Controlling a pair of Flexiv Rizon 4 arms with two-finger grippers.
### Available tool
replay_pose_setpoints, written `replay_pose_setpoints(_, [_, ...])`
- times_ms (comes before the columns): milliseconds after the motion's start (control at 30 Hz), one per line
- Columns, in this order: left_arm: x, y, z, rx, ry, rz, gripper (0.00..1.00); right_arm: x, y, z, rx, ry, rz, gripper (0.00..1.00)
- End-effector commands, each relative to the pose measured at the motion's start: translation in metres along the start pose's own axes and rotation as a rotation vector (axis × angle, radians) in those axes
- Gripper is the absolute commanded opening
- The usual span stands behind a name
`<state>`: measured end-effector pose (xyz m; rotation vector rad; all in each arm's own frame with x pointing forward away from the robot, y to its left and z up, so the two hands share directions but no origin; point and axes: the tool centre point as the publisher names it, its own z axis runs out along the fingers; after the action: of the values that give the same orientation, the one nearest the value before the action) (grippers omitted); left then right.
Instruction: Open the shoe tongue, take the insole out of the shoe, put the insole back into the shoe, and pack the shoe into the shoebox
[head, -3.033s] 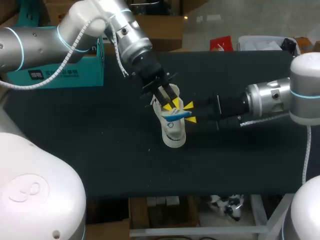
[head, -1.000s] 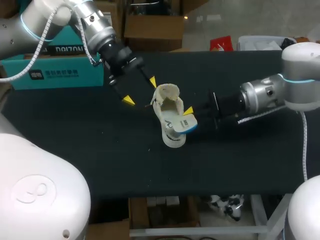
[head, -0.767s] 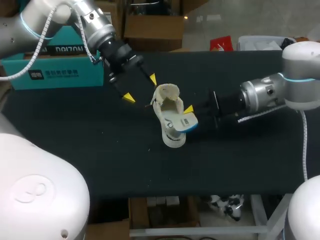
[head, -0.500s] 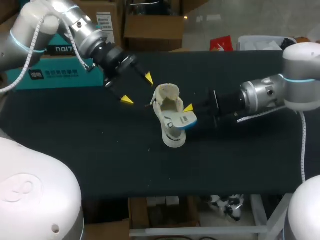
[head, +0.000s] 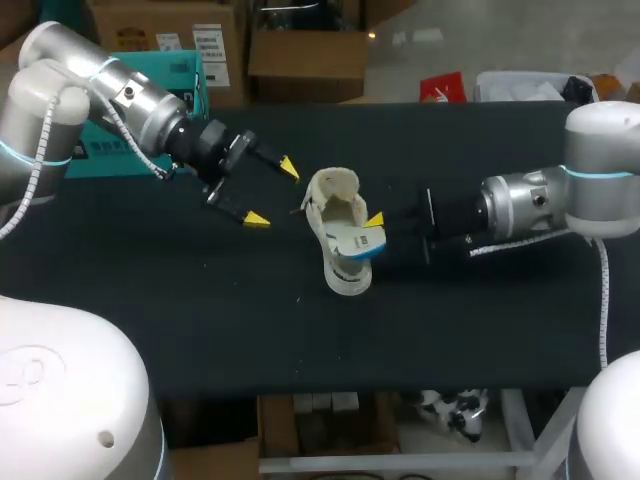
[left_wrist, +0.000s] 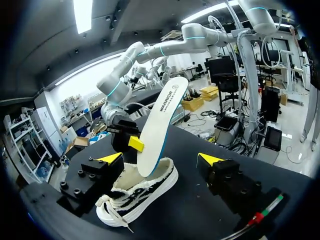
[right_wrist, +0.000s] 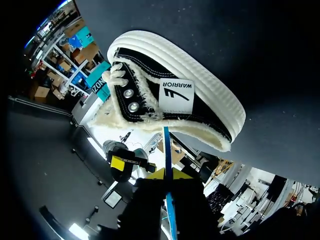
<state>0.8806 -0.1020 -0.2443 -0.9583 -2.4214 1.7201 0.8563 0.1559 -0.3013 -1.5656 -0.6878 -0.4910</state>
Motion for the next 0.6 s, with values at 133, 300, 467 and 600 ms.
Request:
replay_pose_setpoints(133, [0.005,0.000,0.006,-0.009,-0.036,0.019,1.00,0.000,-0.001,0.000,-0.001,0.001,0.000,0.00])
replay_pose_setpoints(300, [0.009,0.006,0.025,-0.031,-0.081,0.060,1.00,0.002,0.003,0.005,0.003,0.021,0.046,0.00])
replay_pose_setpoints(467, [0.005,0.013,0.043,-0.062,-0.129,0.108,1.00,0.003,0.002,0.009,0.003,0.039,0.045,0.00])
replay_pose_setpoints(600, [0.002,0.014,0.053,-0.051,-0.171,0.151,1.00,0.001,0.000,0.013,-0.008,0.036,0.037,0.00])
